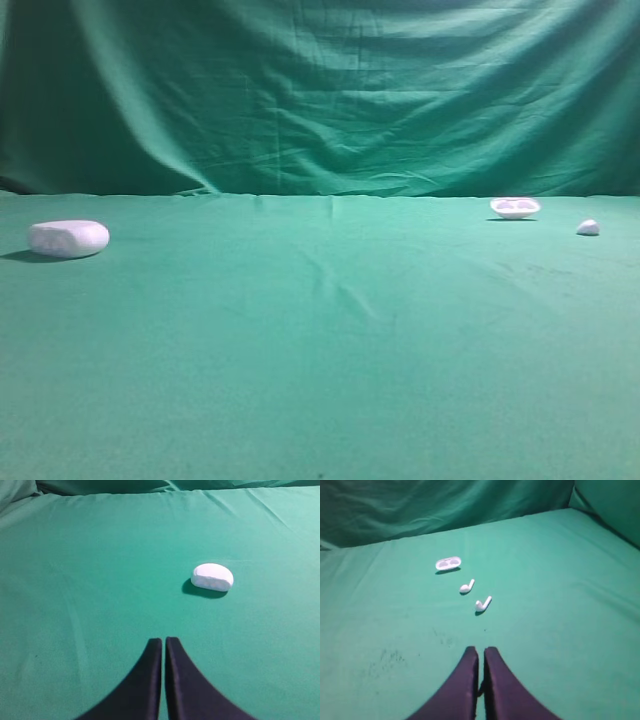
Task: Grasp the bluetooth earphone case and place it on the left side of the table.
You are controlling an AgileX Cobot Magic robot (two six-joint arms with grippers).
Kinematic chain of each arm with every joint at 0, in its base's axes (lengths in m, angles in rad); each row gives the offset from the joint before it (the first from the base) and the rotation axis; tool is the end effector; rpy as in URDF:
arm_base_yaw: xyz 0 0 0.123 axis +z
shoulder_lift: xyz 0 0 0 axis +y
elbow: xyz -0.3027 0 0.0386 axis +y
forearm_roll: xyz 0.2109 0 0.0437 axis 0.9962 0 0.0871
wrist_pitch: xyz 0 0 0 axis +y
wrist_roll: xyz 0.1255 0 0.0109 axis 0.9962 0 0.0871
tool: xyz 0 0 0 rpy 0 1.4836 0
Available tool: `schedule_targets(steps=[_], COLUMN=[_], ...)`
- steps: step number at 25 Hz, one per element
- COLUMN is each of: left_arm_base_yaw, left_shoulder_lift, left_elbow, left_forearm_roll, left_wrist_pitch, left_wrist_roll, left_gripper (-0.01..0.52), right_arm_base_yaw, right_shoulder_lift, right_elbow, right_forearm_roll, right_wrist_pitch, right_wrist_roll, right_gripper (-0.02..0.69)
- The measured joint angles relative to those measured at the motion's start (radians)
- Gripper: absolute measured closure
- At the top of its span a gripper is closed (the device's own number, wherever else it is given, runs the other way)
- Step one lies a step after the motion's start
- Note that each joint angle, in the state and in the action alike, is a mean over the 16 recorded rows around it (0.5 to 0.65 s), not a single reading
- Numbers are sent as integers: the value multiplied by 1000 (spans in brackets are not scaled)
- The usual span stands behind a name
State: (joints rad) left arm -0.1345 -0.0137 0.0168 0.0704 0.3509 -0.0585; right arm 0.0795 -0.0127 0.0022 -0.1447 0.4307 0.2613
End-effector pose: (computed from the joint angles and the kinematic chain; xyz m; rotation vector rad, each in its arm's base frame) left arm 0.0295 -0.0009 0.1673 0.1135 1.8337 -0.0668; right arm 0.0268 -0.0055 0.1630 0.0886 1.8980 0.0849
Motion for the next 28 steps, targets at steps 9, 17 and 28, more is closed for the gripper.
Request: schedule_targets(steps=[9, 17, 28], left_arm_base_yaw=[0, 0, 0], left_shoulder_lift=[0, 0, 0], left_elbow=[0, 0, 0], left_forearm_roll=[0, 0, 0], left_wrist_pitch=[0, 0, 0], left_wrist_roll=[0, 0, 0], left_gripper=[514, 514, 514], right_arm_base_yaw=[0, 0, 0], right_shoulder_lift=[0, 0, 0], right_elbow=[18, 18, 18], right_forearm_roll=[14, 15, 15], right_wrist_pitch=[-18, -18, -19], right_wrist_roll=[-4, -8, -9], right_gripper=[665, 665, 665])
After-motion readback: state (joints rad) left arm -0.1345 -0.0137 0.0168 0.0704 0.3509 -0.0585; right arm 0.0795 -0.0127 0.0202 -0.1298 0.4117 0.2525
